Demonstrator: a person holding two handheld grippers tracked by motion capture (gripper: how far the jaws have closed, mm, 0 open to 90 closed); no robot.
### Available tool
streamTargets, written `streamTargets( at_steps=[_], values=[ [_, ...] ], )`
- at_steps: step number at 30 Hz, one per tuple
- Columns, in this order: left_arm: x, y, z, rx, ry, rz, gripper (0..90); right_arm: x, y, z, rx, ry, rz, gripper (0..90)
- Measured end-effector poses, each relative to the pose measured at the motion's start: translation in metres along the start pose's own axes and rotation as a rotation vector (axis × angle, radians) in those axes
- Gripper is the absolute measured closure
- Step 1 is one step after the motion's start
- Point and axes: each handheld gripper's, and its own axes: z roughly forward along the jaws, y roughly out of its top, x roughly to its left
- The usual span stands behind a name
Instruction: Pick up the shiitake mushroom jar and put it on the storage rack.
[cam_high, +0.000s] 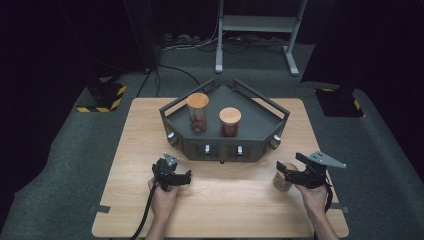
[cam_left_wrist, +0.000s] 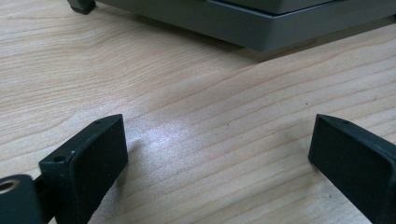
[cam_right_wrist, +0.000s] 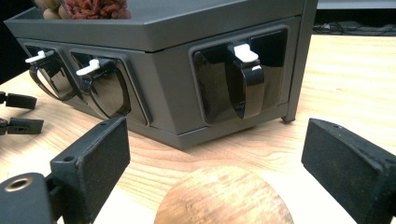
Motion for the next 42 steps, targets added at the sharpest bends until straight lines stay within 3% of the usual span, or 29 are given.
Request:
streamTargets(
  at_steps=[30, 36, 42],
  values=[
    [0.0, 0.0, 0.0, 0.0, 0.0, -0.001, 4.4, -0.007, -0.041, 0.006, 0.053, -0.025, 0.046, 8.2],
    [0.0, 0.0, 0.0, 0.0, 0.001, -0.001, 4.4, -0.003, -0.042, 0.007, 0.073, -0.037, 0.005, 9.3],
    [0.0, 0.0, 0.0, 0.0, 0.0, -0.001, 4.4, -0.003, -0.05, 0.008, 0.1, -0.041, 0.006, 10.7]
  ],
)
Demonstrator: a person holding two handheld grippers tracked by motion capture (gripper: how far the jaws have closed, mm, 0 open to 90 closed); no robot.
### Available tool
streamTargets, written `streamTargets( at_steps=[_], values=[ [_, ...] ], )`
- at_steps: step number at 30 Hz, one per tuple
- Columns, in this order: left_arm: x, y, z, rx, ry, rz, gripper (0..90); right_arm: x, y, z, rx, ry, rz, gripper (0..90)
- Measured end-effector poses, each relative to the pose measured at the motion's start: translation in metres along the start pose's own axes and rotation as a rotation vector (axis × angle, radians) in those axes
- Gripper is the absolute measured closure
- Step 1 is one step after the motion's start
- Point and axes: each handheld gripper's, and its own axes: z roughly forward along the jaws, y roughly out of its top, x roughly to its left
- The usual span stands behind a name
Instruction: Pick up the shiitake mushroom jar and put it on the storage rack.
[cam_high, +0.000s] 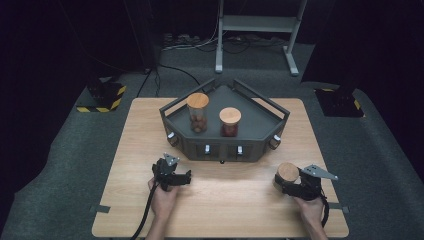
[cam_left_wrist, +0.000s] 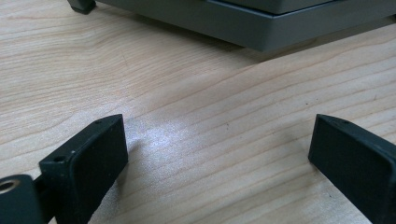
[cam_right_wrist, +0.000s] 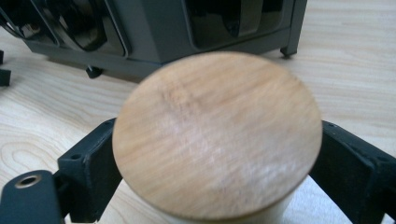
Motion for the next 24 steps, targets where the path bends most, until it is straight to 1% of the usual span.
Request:
streamTargets(
  at_steps=[6, 8, 16, 20, 24],
  values=[
    [0.0, 0.0, 0.0, 0.0, 0.0, 0.0, 4.4, 0.001, -0.004, 0.001, 0.024, -0.009, -0.014, 12.6],
    [0.0, 0.0, 0.0, 0.0, 0.0, 0.0, 4.4, 0.003, -0.005, 0.002, 0.018, -0.012, -0.022, 14.5],
    [0.0, 0.0, 0.0, 0.0, 0.0, 0.0, 4.4, 0.002, -0.011, 0.004, 0.026, -0.029, -0.016, 18.6],
    [0.0, 0.0, 0.0, 0.0, 0.0, 0.0, 4.4, 0.002, -0.013, 0.004, 0.021, -0.033, -0.024, 20.6],
    [0.0, 0.0, 0.0, 0.0, 0.0, 0.0, 4.4, 0.004, -0.014, 0.004, 0.011, -0.048, -0.034, 21.7]
  ],
)
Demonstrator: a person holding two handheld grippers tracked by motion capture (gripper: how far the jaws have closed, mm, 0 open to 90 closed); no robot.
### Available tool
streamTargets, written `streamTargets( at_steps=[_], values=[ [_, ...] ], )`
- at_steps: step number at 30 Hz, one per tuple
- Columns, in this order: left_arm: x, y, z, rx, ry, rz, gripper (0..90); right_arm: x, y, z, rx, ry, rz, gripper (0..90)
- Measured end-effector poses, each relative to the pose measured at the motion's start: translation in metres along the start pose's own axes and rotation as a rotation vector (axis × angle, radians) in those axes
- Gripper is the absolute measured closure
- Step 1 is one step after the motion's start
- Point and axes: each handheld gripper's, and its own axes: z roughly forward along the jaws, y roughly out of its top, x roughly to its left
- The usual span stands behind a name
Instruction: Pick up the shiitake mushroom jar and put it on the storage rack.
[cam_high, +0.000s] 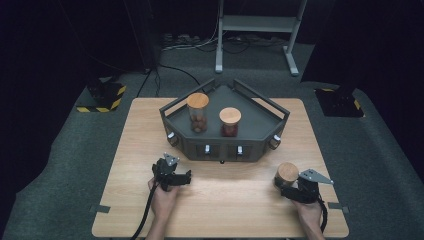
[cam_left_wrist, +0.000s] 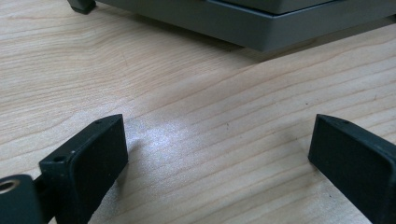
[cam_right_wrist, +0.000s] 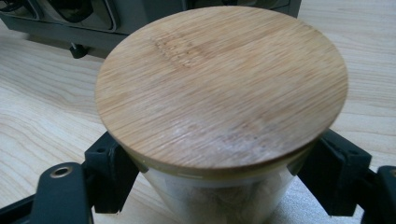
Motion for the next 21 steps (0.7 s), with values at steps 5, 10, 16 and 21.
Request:
streamTargets(
  at_steps=[5, 10, 16, 21],
  values=[
    [0.0, 0.0, 0.0, 0.0, 0.0, 0.0, 4.4, 0.0037, 0.0, -0.0011, -0.008, -0.029, -0.026, 23.5],
    [0.0001, 0.0, 0.0, 0.0, 0.0, 0.0, 4.4, 0.0076, 0.0026, -0.0021, -0.006, -0.061, -0.068, 25.2],
    [0.0001, 0.0, 0.0, 0.0, -0.002, 0.001, 4.3, 0.0066, 0.004, -0.0021, -0.002, -0.051, -0.061, 25.3],
    [0.0001, 0.0, 0.0, 0.0, -0.001, 0.001, 4.3, 0.0079, 0.0079, -0.0028, -0.01, -0.049, -0.06, 25.3]
  ],
)
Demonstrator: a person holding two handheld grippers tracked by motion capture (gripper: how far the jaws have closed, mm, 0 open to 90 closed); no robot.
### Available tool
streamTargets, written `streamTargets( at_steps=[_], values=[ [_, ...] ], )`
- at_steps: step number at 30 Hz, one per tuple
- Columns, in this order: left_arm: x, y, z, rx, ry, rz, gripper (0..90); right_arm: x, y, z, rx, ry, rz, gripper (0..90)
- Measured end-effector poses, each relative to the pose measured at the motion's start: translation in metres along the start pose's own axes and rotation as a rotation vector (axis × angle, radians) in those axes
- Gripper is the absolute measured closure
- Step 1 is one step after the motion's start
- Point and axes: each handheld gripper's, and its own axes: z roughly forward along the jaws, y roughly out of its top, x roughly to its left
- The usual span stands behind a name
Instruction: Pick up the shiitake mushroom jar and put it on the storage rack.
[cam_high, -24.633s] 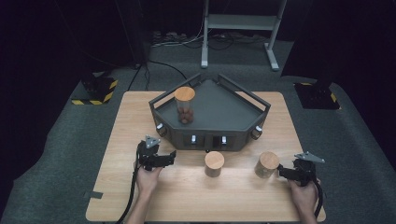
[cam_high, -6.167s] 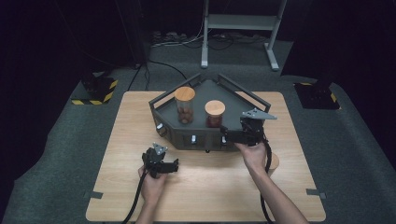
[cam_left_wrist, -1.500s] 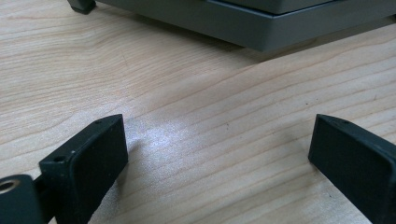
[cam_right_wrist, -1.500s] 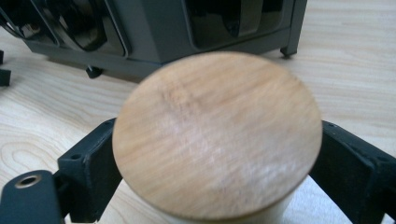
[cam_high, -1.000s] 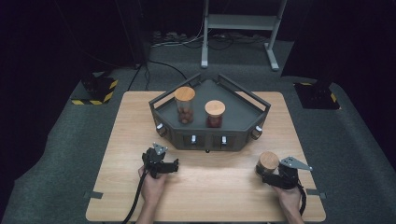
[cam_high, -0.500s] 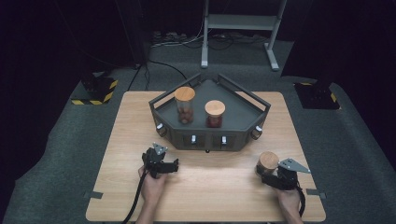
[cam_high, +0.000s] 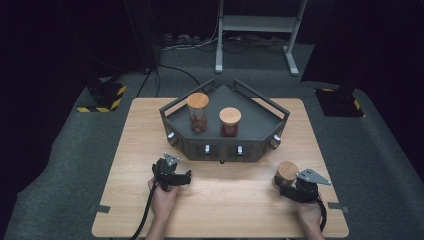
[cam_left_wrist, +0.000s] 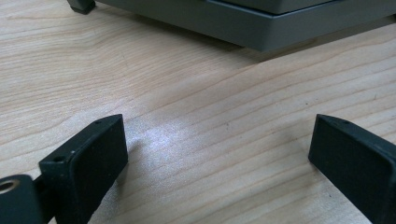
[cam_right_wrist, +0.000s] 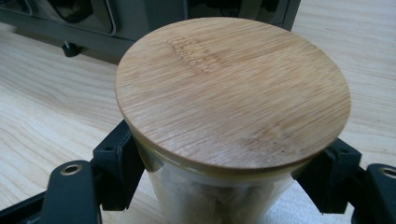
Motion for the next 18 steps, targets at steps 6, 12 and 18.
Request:
streamTargets(
  at_steps=[6, 12, 18],
  values=[
    [0.0, 0.0, 0.0, 0.0, 0.0, 0.0, 4.3, 0.0, 0.01, 0.0, -0.006, 0.008, 0.013, 25.3],
    [0.0, 0.0, 0.0, 0.0, 0.0, 0.0, 4.3, 0.0, 0.02, -0.001, -0.016, 0.027, 0.026, 25.3],
    [0.0, 0.0, 0.0, 0.0, 0.0, 0.0, 4.3, 0.0, 0.028, -0.001, -0.02, 0.038, 0.031, 25.3]
  ],
)
